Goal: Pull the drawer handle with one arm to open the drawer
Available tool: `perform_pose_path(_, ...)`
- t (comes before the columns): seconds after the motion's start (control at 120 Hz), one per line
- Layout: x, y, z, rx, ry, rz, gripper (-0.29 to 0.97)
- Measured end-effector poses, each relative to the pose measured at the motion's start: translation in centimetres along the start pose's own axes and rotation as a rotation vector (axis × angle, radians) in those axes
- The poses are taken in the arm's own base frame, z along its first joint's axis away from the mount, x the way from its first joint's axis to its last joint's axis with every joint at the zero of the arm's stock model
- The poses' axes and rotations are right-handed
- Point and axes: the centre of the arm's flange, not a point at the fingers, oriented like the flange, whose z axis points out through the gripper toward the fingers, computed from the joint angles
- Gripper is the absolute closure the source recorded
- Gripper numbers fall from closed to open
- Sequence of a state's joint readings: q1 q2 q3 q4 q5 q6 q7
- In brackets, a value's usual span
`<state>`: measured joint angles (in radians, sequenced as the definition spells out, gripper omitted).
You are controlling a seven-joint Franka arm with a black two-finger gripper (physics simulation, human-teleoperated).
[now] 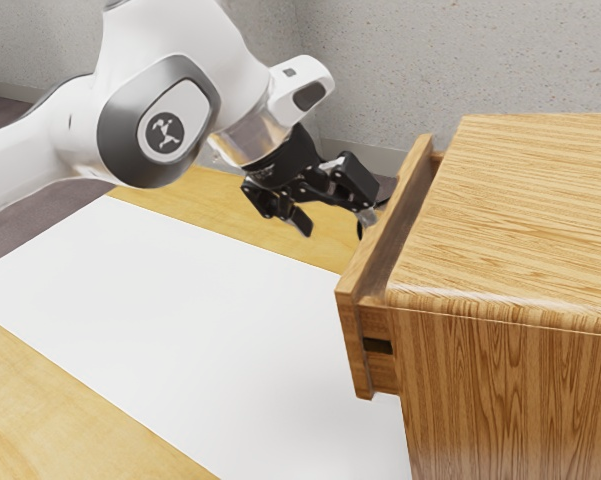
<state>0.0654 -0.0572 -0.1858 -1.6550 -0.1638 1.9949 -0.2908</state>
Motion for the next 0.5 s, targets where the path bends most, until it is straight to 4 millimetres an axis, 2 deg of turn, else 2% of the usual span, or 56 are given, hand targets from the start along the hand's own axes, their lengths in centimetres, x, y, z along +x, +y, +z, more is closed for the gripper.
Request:
perform_pose_path(0.133,0.4,-1.6,-1.3,0.006,0.023,-0.027,0.0)
perform_pose_path(0.242,0.8,-2.7,-1.4,0.014,0.029,-0.047,0.0)
perform_pose_path(0.408,0.4,-1.3,-1.5,0.004,0.033,-0.023,0.0)
perform_pose_path(0.5,0.2,-0.7,-0.3,0.001,0.017,-0.014,0.0)
